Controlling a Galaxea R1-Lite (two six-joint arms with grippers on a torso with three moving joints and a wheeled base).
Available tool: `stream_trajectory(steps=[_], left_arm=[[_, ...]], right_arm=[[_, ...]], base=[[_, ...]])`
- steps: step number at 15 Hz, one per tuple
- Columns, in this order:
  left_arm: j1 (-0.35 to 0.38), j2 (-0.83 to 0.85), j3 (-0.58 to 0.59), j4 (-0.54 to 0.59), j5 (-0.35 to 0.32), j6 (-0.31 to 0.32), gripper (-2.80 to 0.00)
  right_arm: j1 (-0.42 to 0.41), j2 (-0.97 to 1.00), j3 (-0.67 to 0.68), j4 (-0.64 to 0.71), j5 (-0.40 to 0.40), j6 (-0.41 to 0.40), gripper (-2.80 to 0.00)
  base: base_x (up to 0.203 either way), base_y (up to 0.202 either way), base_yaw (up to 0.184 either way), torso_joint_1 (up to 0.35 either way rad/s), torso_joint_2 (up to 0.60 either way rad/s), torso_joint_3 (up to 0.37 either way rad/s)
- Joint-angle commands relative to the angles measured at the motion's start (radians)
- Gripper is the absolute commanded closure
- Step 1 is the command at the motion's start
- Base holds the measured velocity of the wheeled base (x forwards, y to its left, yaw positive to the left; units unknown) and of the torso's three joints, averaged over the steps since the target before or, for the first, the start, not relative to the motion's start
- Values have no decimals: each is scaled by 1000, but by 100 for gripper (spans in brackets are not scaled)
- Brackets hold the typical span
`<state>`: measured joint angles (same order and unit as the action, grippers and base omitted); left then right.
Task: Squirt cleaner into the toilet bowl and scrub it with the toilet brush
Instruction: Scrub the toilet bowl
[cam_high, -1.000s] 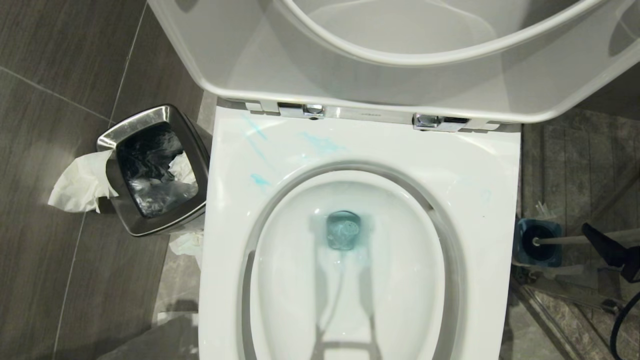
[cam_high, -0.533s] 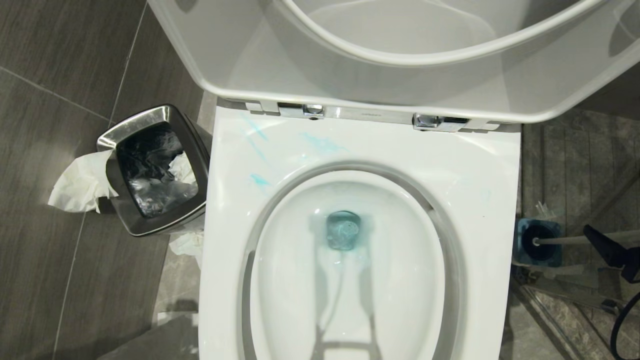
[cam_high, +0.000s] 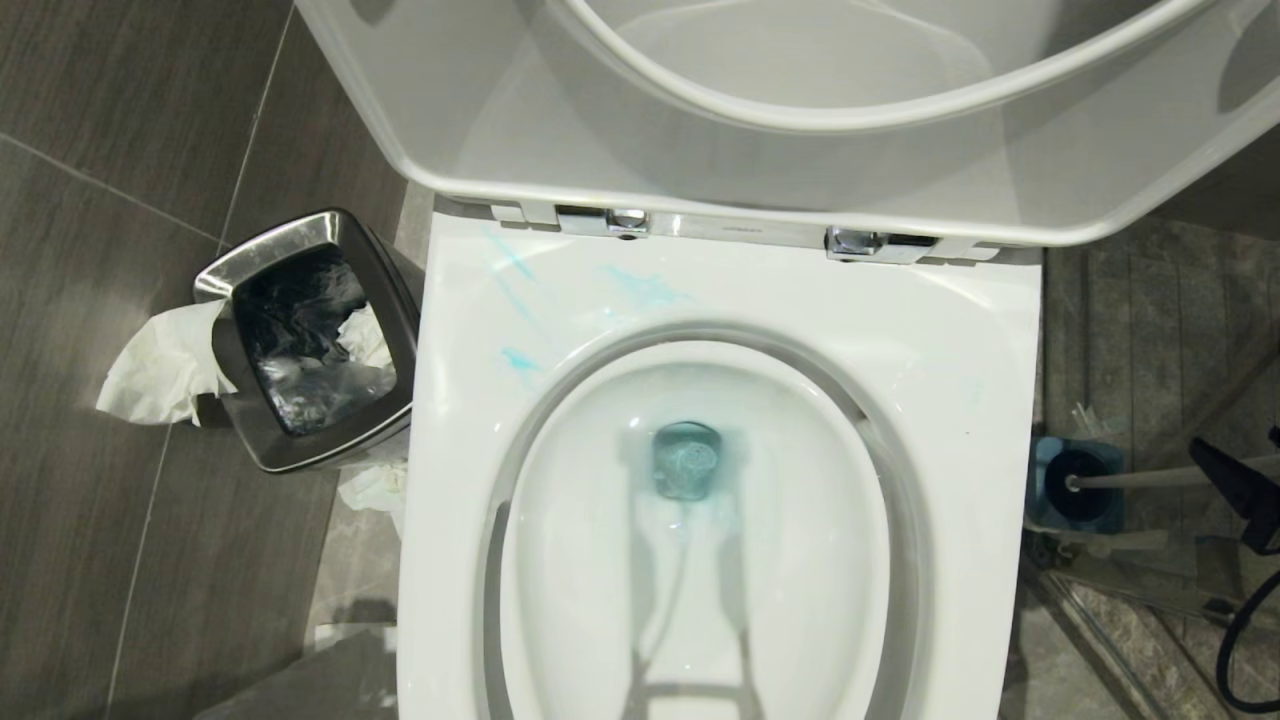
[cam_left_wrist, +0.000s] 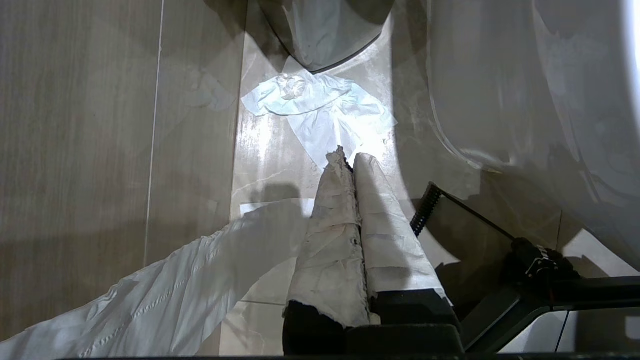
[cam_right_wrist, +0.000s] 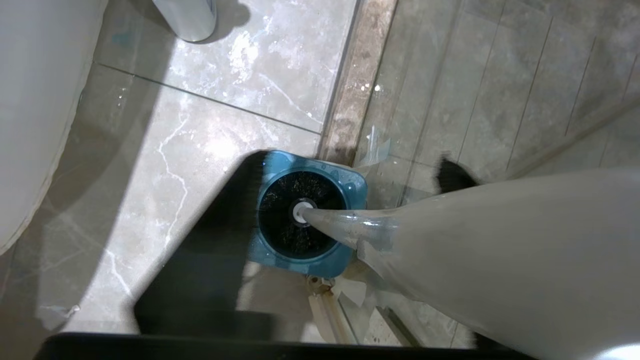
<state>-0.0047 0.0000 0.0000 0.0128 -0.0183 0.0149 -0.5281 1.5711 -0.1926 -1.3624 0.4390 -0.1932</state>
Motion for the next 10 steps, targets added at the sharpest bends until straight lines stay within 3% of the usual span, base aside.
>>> stream_trajectory(steps=[1, 10], left_arm=[[0, 0, 2, 0, 0, -1, 0], [0, 1, 2, 0, 0, -1, 0]], right_arm=[[0, 6, 2, -15, 3, 1, 0], [0, -11, 21, -53, 3, -5, 0]], base=[[0, 0, 0, 0, 0, 0], [0, 0, 0, 0, 0, 0]])
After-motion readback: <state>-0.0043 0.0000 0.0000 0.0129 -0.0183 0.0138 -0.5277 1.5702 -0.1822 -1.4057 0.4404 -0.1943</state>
